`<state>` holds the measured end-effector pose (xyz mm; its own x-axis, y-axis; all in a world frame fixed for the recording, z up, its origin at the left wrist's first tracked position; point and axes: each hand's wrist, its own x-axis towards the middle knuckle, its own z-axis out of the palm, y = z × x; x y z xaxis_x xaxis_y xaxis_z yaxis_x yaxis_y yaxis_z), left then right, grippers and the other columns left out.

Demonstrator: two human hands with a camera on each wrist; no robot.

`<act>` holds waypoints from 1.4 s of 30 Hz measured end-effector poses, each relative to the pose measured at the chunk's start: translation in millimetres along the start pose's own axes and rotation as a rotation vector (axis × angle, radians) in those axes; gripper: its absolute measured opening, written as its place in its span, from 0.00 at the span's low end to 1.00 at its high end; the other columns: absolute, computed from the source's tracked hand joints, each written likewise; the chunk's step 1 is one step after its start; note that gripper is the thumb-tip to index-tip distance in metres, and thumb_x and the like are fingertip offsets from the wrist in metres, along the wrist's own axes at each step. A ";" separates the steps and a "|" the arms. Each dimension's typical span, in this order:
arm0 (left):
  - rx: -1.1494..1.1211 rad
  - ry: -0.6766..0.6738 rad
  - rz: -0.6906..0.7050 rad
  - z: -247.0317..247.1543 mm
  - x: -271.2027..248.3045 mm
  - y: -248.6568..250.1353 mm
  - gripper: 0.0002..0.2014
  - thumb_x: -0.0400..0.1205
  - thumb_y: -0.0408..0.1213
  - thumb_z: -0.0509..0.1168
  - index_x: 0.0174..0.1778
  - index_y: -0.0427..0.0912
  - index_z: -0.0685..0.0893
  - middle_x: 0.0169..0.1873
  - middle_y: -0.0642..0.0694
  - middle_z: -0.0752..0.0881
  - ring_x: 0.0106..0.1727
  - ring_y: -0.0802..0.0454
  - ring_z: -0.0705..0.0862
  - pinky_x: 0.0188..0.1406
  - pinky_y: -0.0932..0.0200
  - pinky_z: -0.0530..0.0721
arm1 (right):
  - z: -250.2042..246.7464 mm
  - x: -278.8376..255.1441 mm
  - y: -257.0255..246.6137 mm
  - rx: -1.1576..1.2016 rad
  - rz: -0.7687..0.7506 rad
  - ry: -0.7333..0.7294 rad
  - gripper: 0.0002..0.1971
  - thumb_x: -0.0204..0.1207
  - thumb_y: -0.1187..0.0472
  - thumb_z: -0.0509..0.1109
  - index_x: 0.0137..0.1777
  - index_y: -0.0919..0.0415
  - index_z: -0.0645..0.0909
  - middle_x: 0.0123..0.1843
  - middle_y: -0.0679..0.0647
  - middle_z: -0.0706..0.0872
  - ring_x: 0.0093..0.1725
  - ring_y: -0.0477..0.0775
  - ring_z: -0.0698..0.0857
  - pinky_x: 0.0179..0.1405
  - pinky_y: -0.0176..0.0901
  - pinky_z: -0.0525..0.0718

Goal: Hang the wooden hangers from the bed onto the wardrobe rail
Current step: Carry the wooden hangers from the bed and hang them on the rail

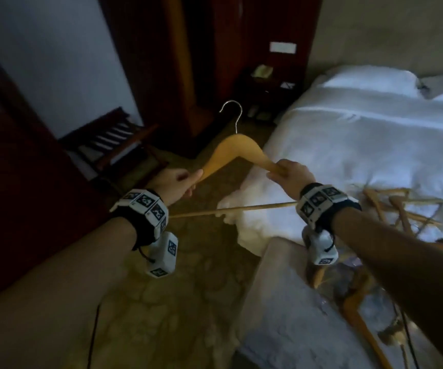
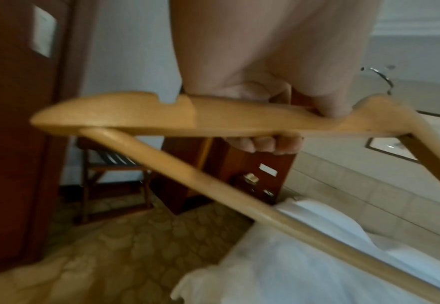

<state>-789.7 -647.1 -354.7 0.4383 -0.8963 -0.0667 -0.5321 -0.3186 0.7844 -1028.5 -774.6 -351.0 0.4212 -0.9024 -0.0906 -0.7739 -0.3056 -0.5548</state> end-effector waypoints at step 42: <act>0.216 1.248 -0.470 -843.8 -302.2 -421.9 0.35 0.80 0.48 0.67 0.79 0.43 0.60 0.74 0.40 0.70 0.73 0.41 0.71 0.66 0.50 0.74 | 456.2 -201.8 -995.9 0.369 -0.868 -0.943 0.08 0.84 0.68 0.55 0.44 0.64 0.74 0.33 0.53 0.72 0.26 0.48 0.72 0.22 0.35 0.75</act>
<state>-86.5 18.3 -145.2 0.9081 0.1499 0.3910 -0.2023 -0.6606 0.7230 -127.0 -149.6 -157.6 0.9889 0.1406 -0.0472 0.0191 -0.4361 -0.8997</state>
